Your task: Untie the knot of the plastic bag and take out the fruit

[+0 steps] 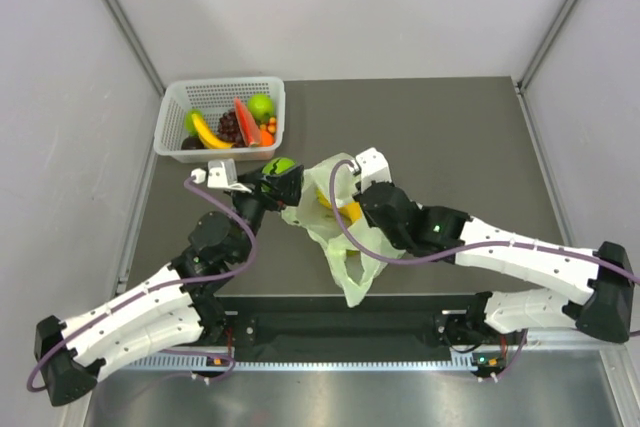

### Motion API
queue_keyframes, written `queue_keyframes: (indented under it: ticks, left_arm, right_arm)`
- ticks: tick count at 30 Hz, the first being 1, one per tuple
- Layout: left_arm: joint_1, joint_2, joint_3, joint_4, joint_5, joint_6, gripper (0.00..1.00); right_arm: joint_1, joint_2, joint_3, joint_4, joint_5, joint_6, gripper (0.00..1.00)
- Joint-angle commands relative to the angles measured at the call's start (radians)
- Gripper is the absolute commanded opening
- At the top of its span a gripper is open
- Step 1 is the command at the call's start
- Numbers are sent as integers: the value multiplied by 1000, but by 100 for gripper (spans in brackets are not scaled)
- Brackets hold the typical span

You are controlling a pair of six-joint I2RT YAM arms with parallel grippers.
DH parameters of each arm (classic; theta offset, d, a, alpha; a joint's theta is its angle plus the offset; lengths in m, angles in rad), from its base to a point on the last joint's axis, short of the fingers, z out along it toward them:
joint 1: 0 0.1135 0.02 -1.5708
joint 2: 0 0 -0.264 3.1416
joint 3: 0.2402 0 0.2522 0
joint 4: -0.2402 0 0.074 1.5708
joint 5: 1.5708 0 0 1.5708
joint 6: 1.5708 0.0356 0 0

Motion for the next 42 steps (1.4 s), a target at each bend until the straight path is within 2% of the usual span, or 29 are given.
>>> queue_keyframes:
  ticks: [1,9,16,21,24,28,32,36,42]
  left_arm:
    - [-4,-27,37,68,-42,14,78]
    - [-3,-62,33,92,-173,90,80]
    - [16,-76,22,166,-279,176,85]
    - [63,-31,37,183,-268,218,79]
    - [152,63,103,95,-237,207,74]
    - [368,298,250,-52,-77,134,71]
    - [492,462,336,-1,-24,144,72]
    - [658,608,414,-9,74,77,72]
    - [801,804,523,8,197,-1,73]
  right_arm:
    - [-19,30,54,7,240,123,0]
    - [-116,-51,-21,-103,235,202,0]
    - [-249,-156,-77,-160,221,232,0]
    - [-316,-197,-69,-169,194,214,0]
    - [-333,-219,-52,-176,186,196,0]
    - [-336,-229,-40,-182,149,171,0]
    - [-336,-226,-44,-182,114,154,0]
    - [-337,-228,-51,-173,89,134,0]
    - [-339,-207,-55,-153,56,108,0]
